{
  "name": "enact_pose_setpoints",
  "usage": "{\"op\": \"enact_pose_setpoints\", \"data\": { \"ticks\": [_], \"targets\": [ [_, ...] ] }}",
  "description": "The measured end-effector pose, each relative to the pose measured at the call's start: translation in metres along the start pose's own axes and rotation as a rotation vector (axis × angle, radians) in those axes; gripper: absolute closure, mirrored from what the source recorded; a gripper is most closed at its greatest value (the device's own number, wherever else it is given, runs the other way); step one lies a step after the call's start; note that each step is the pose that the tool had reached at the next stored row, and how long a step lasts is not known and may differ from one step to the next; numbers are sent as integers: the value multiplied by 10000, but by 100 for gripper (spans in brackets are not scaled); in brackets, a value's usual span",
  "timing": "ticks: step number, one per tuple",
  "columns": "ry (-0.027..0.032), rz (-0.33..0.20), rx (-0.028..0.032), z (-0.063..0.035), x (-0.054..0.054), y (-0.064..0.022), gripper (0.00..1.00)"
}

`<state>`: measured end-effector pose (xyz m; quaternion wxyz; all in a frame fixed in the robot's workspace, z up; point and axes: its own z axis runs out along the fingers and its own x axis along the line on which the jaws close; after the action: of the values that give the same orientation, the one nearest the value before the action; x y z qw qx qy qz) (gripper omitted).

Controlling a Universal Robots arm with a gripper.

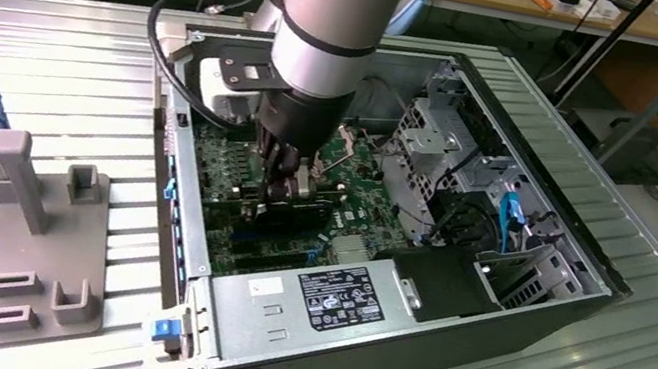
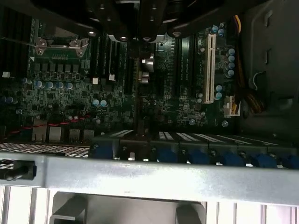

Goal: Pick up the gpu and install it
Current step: 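Press down on the gpu until it lock into place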

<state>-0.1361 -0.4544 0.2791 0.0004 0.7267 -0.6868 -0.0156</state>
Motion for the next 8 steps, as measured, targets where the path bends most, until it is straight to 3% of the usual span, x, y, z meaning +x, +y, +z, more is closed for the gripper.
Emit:
{"op": "enact_pose_setpoints", "data": {
  "ticks": [3, 5, 8],
  "targets": [
    [43, 0, -5, 40, 7, -1, 89],
    [42, -1, -1, 45, 6, -1, 89],
    [78, -2, 0, 64, 9, 44, 89]
  ]
}}
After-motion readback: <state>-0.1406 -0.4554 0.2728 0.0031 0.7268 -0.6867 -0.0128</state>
